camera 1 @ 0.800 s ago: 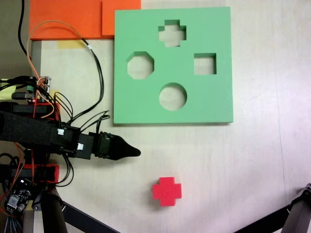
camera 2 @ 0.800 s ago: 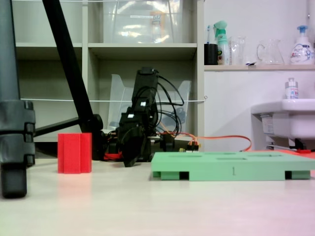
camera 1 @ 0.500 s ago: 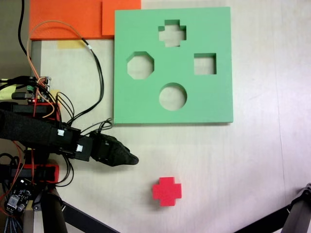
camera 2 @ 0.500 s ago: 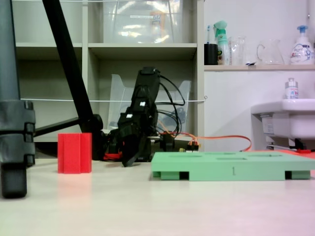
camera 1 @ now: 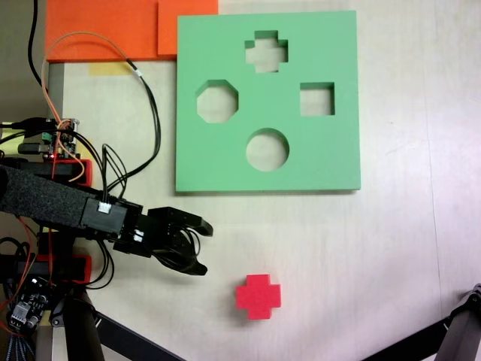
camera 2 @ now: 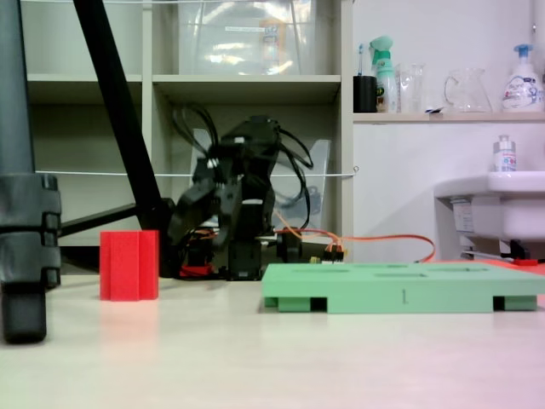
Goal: Put the cross columnar block into the corresponding hole
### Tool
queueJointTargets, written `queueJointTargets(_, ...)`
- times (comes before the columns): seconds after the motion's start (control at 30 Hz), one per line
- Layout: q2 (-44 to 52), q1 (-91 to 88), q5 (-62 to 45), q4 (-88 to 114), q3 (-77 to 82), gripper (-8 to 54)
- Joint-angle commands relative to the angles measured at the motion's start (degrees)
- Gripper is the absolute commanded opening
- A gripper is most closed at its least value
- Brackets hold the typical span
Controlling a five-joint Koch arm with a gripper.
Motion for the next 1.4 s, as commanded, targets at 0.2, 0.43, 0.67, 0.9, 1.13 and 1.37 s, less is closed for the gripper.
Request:
queueJointTargets(0.2,-1.85,3.78,2.55,26.63,-29.79,24.0)
queueJointTargets(0.43,-17.67,6.68,1.67,41.48,-51.06,49.0)
queueJointTargets(0.67,-33.40,8.44,-6.06,41.48,-58.71,52.3)
queueJointTargets(0.9,-44.91,9.49,-10.99,40.87,-62.31,52.3)
queueJointTargets(1.13,-48.60,8.96,-10.81,37.35,-62.40,52.3)
queueJointTargets(1.37,-51.50,7.73,-9.93,35.07,-63.28,52.3)
